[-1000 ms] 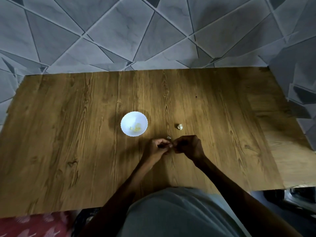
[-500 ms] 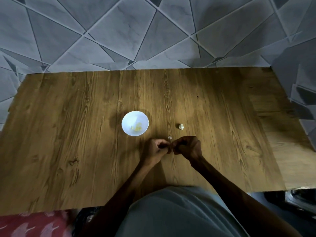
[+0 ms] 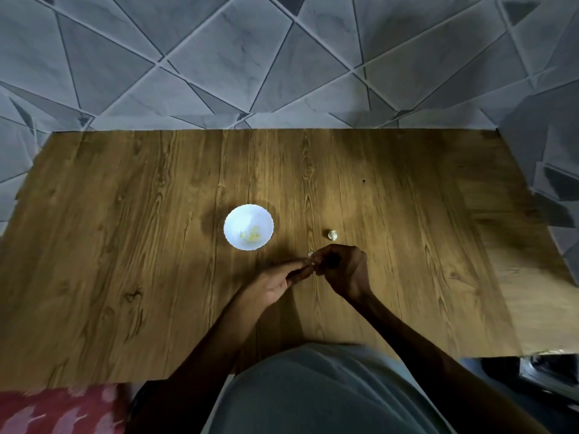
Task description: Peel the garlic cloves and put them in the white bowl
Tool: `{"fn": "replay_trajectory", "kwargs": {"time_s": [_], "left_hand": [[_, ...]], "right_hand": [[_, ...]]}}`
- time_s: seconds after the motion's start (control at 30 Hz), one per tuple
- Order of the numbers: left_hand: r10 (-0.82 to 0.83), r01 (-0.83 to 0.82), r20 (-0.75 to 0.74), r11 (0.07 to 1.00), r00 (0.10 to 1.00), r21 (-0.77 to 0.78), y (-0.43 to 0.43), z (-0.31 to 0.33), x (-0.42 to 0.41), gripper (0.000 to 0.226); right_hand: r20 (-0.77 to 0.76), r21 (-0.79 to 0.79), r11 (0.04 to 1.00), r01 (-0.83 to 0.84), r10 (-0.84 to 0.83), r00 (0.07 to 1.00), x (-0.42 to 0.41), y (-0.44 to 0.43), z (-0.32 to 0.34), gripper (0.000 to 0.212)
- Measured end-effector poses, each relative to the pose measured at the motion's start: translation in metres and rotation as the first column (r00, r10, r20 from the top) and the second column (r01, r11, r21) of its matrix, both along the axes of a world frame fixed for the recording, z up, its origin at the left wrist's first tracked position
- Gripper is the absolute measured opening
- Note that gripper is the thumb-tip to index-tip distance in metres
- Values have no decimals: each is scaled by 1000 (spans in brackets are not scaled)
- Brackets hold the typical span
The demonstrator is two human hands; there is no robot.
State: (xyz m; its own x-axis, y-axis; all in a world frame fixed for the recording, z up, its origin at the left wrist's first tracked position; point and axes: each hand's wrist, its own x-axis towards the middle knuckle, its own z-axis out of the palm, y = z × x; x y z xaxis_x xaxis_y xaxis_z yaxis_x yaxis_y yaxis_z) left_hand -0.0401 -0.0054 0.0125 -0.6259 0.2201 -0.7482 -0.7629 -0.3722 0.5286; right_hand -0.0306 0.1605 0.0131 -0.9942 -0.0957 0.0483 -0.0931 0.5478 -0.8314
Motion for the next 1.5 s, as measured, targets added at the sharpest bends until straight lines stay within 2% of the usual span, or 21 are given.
{"fn": "replay_trajectory", "kwargs": {"time_s": [0.1,0.3,0.43,0.53,0.6,0.67,0.77,0.9,1.03,1.1,1.2,1.3,1.43,1.5], "left_hand": [[33,-35,54,999,998,27,1,-1,1,13],[-222,166,-176,945,959,-283,1,-2,4,17],[-413,267,-225,833,882,-484,0,-14,-1,11],[-459,217,-238,737,856,-640,3,-19,-2,15],[-521,186,-240,637,819,-748,4,-17,-2,13],[-570,184,-219,565,792,-804,4,-17,-3,14],[-621,188,-214,515,754,-836,3,-17,-3,13],[-627,168,-272,550,730,-818,2,-19,-1,19],[-452,179,-304,756,839,-629,4,-18,1,12],[-405,168,-319,804,857,-571,6,-15,2,13],[-378,123,-334,799,863,-588,8,-13,3,21],[-406,84,-380,767,831,-636,9,-14,5,23],[-346,39,-440,819,828,-572,7,-16,8,23],[-308,55,-428,859,850,-510,6,-15,9,19]], "right_hand": [[36,-26,1000,4,-3,999,-2,1,-3,10],[124,-29,1000,-2,5,992,-1,1,-1,12],[205,-84,996,9,9,979,-1,-1,-1,9],[262,-147,987,70,-30,965,-1,-4,-2,3],[308,-201,970,139,-72,949,0,-4,-3,4],[320,-231,958,169,-89,943,1,-3,-4,4],[324,-272,942,198,-104,940,4,-1,-5,5],[396,-286,905,313,-186,899,4,1,-6,15],[359,-234,905,355,-259,897,5,1,-13,21],[311,-201,919,340,-269,912,7,-1,-16,24],[317,-233,910,342,-261,912,7,-1,-17,22],[419,-313,875,369,-221,881,4,2,-16,20],[581,-480,765,429,-89,809,0,9,-14,17],[680,-527,697,486,2,733,-3,14,-13,18]]}}
